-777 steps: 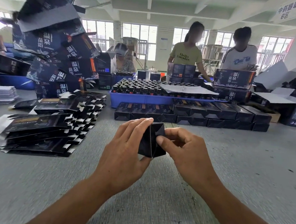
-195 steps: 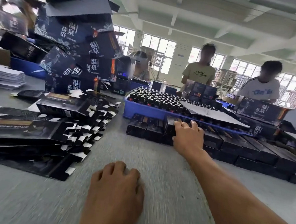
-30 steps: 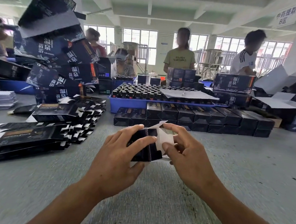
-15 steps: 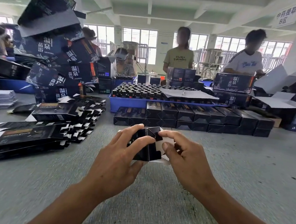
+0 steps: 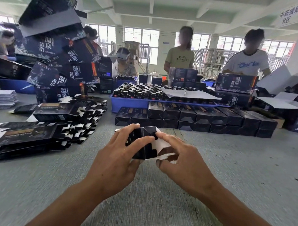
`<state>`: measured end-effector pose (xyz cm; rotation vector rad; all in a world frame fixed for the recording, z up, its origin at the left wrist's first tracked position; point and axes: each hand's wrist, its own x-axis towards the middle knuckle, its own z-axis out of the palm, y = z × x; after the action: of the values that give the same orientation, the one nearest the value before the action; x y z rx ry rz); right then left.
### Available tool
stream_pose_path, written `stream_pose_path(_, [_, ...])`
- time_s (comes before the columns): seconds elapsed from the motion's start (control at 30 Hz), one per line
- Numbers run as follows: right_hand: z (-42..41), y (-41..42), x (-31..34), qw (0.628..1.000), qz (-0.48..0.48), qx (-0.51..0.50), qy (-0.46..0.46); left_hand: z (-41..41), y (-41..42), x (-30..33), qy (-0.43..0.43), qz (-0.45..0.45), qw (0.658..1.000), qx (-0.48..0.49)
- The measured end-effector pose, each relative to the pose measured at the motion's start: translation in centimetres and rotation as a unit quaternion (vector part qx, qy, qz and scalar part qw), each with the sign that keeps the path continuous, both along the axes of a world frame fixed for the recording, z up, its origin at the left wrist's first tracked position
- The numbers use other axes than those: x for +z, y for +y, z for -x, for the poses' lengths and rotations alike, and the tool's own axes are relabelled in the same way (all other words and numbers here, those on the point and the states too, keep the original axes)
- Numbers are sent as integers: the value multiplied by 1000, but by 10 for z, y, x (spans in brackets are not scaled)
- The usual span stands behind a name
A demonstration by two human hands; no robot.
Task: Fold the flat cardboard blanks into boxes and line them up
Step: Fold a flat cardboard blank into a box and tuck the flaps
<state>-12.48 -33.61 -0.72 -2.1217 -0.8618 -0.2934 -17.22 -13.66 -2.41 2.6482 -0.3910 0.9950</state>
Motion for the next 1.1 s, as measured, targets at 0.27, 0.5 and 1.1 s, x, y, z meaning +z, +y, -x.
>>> stream_pose_path(0.27, [1, 0, 1, 999, -44, -24, -3, 1, -1, 1, -7, -2, 1000, -3])
stream_pose_path(0.5, [1, 3, -6, 995, -90, -48, -2, 1, -5, 1, -6, -8, 1000, -8])
stream_pose_path(1.1, [1, 6, -6, 985, -163, -21, 47, 2, -12, -3, -31, 34, 999, -2])
